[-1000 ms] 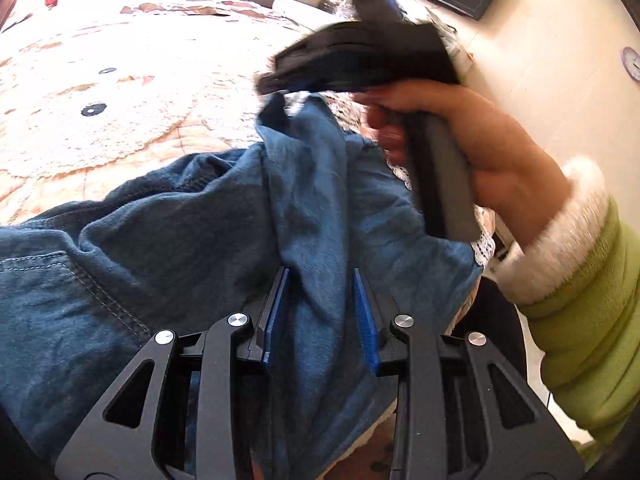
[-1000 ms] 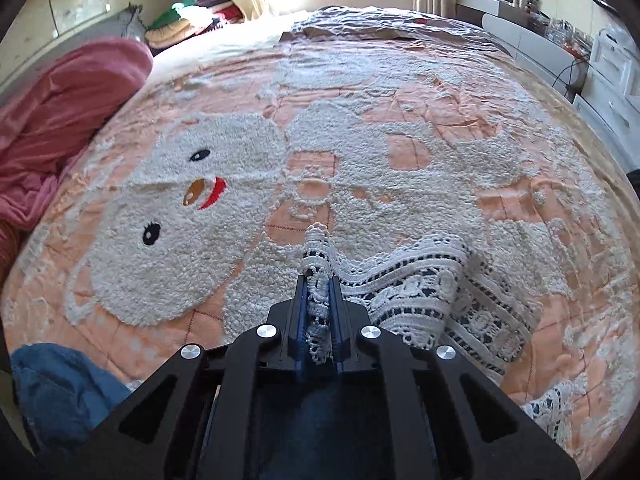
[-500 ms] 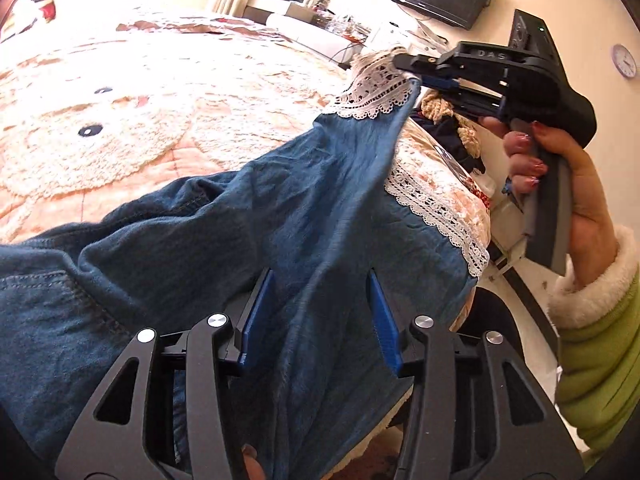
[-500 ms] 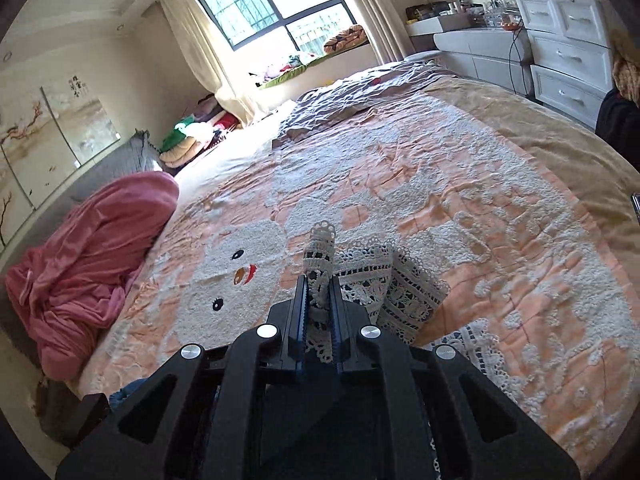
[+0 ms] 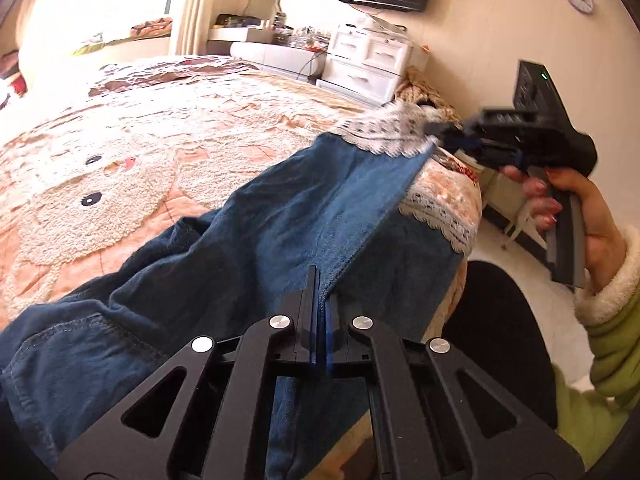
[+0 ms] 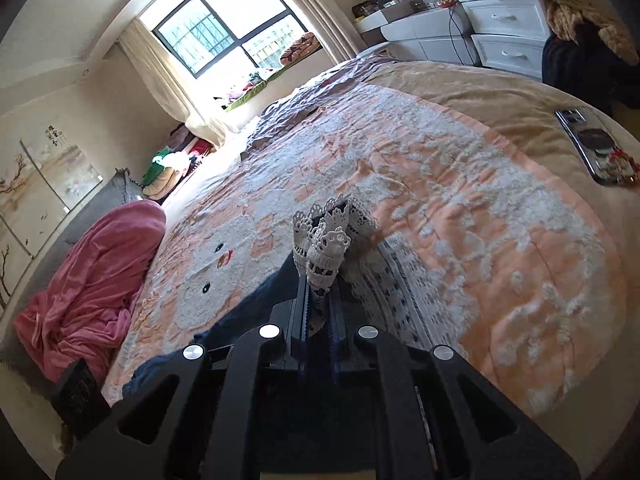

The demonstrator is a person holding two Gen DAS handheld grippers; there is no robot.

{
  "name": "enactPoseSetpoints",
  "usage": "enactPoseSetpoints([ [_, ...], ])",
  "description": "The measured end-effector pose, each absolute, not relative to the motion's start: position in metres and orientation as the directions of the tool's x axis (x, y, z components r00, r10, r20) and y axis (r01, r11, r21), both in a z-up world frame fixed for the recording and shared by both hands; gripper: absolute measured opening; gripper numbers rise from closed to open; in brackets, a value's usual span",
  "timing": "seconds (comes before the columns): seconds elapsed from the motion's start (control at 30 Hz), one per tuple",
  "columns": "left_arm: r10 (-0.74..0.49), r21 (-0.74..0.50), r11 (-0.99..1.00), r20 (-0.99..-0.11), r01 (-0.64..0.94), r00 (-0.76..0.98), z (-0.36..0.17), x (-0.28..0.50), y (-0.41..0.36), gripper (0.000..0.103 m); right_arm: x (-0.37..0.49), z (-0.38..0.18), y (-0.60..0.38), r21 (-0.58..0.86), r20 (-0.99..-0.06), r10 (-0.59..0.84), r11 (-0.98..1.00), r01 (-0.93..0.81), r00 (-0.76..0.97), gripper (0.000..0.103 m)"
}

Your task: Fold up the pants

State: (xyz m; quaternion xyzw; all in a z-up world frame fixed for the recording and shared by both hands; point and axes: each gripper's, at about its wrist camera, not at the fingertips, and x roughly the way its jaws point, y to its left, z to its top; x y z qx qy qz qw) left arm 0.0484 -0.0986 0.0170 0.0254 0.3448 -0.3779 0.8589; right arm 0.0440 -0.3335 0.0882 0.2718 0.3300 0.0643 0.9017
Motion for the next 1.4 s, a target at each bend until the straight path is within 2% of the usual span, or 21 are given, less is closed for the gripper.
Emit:
enactPoseSetpoints([
  [0.17, -0.638, -0.221, 0.688, -0.639, 0.691, 0.43, 0.006, 0.043, -0.101, 0.0, 0.005, 0.054, -0.343, 0.548, -0.617, 0.297, 0.826, 0.127, 0.728, 0.007],
  [0.4, -0.648, -0.207, 0.669, -0.633, 0.714, 0.423, 0.008, 0.032, -0.102, 0.0, -0.025, 0.038, -0.349, 0.587, -0.608, 0.323, 0.798, 0.138, 0.725, 0.007],
  [0.63, -0.612, -0.102, 0.636, -0.67, 0.765, 0.419, -0.001, 0.008, -0.123, 0.001, -0.028, 0.025, -0.359, 0.544, -0.656, 0.269, 0.816, 0.194, 0.706, 0.007],
  [0.77, -0.563, -0.092, 0.667, -0.712, 0.739, 0.42, -0.017, 0.015, -0.129, 0.001, -0.026, 0.013, -0.354, 0.495, -0.698, 0.251, 0.846, 0.198, 0.671, 0.007],
  [0.93, -0.562, -0.109, 0.678, -0.714, 0.727, 0.418, -0.023, 0.02, -0.127, 0.001, -0.027, 0.014, -0.353, 0.482, -0.703, 0.253, 0.857, 0.184, 0.665, 0.009],
  [1.07, -0.563, -0.108, 0.678, -0.712, 0.727, 0.419, -0.025, 0.019, -0.127, 0.001, -0.035, 0.033, -0.357, 0.452, -0.691, 0.208, 0.872, 0.189, 0.692, 0.024],
  [1.23, -0.569, -0.112, 0.672, -0.71, 0.732, 0.414, -0.025, 0.019, -0.129, 0.002, -0.035, 0.066, -0.351, 0.362, -0.639, 0.115, 0.917, 0.165, 0.761, 0.033],
  [1.37, -0.571, -0.114, 0.67, -0.71, 0.734, 0.411, -0.025, 0.017, -0.13, 0.008, -0.002, 0.074, -0.324, 0.345, -0.624, 0.214, 0.938, 0.019, 0.752, 0.044],
  [1.4, -0.574, -0.118, 0.668, -0.709, 0.734, 0.408, -0.024, 0.016, -0.13, 0.009, 0.006, 0.072, -0.319, 0.337, -0.636, 0.228, 0.941, -0.001, 0.737, 0.044],
])
